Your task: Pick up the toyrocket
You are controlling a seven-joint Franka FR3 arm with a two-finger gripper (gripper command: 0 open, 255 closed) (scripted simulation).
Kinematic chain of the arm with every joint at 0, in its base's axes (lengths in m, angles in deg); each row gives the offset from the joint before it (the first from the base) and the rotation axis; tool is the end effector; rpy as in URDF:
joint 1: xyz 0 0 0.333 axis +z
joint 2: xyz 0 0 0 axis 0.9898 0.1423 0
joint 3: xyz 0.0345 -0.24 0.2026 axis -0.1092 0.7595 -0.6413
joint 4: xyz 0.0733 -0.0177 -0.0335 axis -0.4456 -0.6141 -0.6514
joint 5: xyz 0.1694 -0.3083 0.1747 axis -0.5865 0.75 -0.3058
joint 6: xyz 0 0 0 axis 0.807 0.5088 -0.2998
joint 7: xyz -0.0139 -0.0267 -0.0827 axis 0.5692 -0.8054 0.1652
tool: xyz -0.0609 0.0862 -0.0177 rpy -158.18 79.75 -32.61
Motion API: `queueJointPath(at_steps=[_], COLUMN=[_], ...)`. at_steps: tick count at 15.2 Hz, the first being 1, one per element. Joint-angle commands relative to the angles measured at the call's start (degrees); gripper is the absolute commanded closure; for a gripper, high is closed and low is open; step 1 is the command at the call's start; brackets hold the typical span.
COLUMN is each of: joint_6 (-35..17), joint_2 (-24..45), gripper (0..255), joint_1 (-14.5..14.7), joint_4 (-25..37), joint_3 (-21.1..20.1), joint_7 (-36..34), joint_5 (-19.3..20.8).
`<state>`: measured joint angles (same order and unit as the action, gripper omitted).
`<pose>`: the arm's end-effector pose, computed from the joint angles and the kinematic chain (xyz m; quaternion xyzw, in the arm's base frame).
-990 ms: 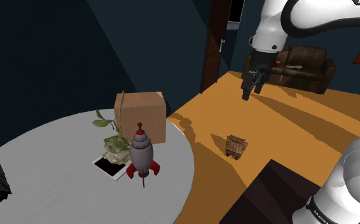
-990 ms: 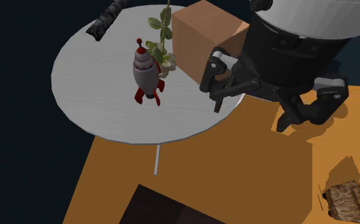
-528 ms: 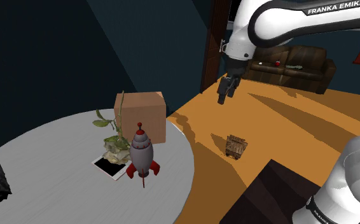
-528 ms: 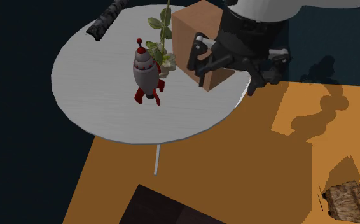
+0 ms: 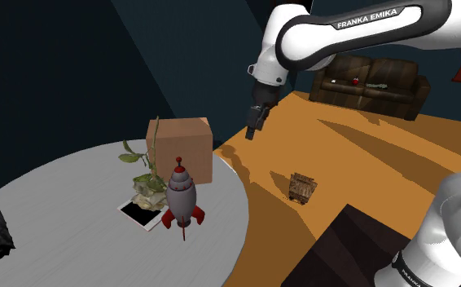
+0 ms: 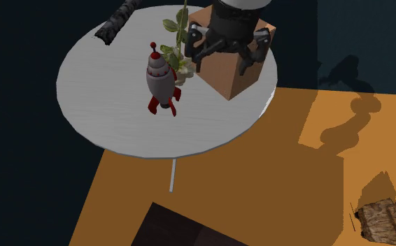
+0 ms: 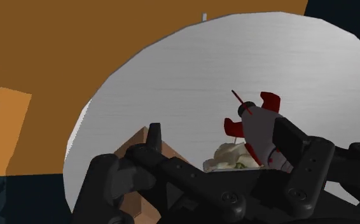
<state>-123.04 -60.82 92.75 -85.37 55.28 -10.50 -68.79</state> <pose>0.4944 0.1302 0.5171 -0.9788 -0.1912 -0.0486 0.0555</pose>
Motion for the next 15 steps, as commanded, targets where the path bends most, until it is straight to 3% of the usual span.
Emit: queueJointPath(at_steps=[1,15], joint_6=[-1.47,-4.94], joint_2=[2.72,24.91], gripper=[0,0], joint_1=[0.87,6.25], joint_4=[1.74,23.49], joint_3=[-0.31,-5.91], joint_7=[2.51,15.75], joint_5=[-1.25,-6.98])
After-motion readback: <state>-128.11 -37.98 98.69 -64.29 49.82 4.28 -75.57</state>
